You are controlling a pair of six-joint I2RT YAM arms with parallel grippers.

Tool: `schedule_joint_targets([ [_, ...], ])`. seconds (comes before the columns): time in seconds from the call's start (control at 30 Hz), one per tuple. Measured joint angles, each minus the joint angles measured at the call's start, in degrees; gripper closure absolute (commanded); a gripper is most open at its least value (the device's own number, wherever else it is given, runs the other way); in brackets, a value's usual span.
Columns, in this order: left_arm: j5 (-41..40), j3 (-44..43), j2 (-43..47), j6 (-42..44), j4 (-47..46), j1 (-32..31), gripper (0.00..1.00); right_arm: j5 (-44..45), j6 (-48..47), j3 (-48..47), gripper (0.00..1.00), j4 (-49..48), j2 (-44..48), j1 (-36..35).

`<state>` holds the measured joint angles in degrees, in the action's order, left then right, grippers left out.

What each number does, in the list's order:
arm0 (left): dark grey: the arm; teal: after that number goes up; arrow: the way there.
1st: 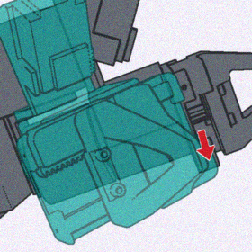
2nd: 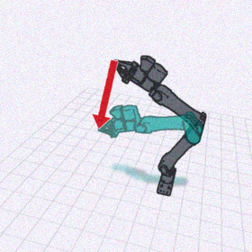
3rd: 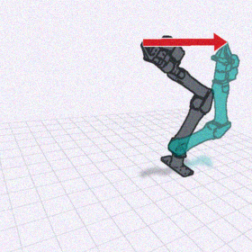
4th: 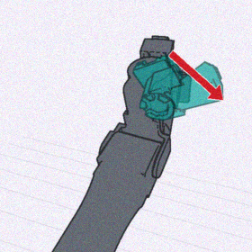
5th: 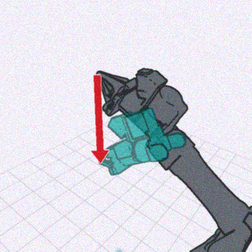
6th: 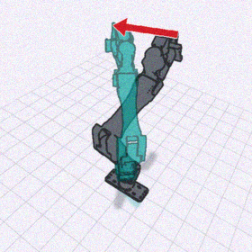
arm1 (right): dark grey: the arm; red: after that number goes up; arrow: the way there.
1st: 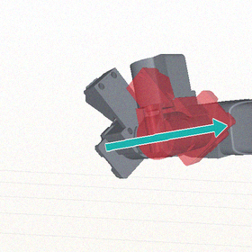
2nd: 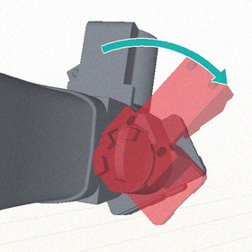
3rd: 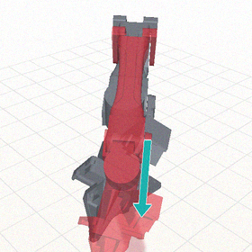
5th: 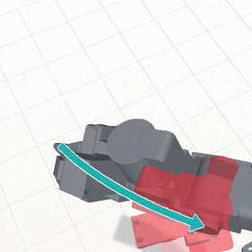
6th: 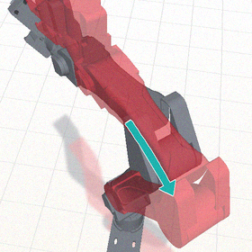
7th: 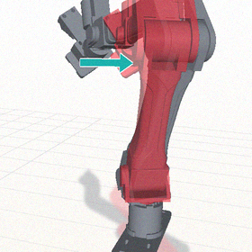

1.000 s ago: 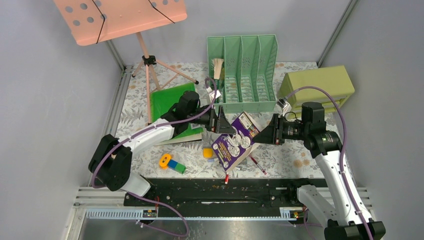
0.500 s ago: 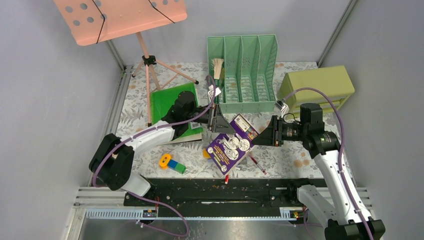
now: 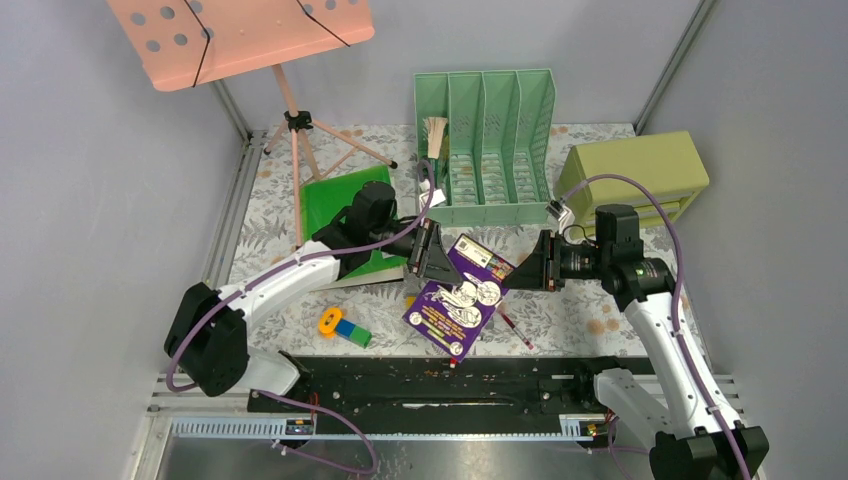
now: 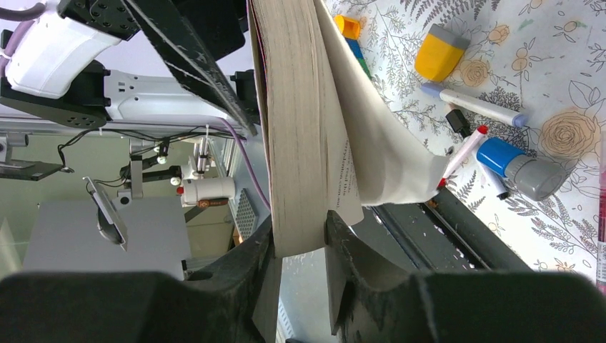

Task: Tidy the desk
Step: Pick up the book from the center of the board.

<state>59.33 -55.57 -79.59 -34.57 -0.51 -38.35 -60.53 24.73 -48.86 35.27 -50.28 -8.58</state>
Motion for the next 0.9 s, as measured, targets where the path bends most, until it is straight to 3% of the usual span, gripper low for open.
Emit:
schedule_joint_targets([
  [0.13, -1.18, 0.0, 0.04, 1.62, 3.45, -0.35, 0.76, 0.02, -0.35, 0.42, 0.93, -0.09, -0.24, -0.02],
  [0.27, -1.57, 0.0, 0.35, 1.9, 4.5, -0.83, 1.0, 1.11, -0.52, 1.86, 0.68, -0.55, -0.24, 0.0],
  [0.4, -3.69, 0.02, 1.68, 2.16, 5.35, -1.14, 1.0, 2.8, -0.15, 2.25, 0.36, -1.7, -0.24, 0.0],
  [0.6, -10.34, 0.02, 5.25, 5.01, 10.21, -2.19, 1.0, 7.28, 0.31, 2.25, 0.09, -2.58, -0.02, 0.04],
  [0.7, -16.11, 0.02, 7.63, 6.71, 14.53, -2.16, 1.0, 9.16, 0.02, 2.25, 0.03, -2.49, 0.5, 0.02],
  [0.9, -28.7, 0.02, 14.1, 8.26, 21.99, -2.1, 1.0, 11.91, -0.79, 2.25, 0.01, -1.31, 2.14, 0.02],
])
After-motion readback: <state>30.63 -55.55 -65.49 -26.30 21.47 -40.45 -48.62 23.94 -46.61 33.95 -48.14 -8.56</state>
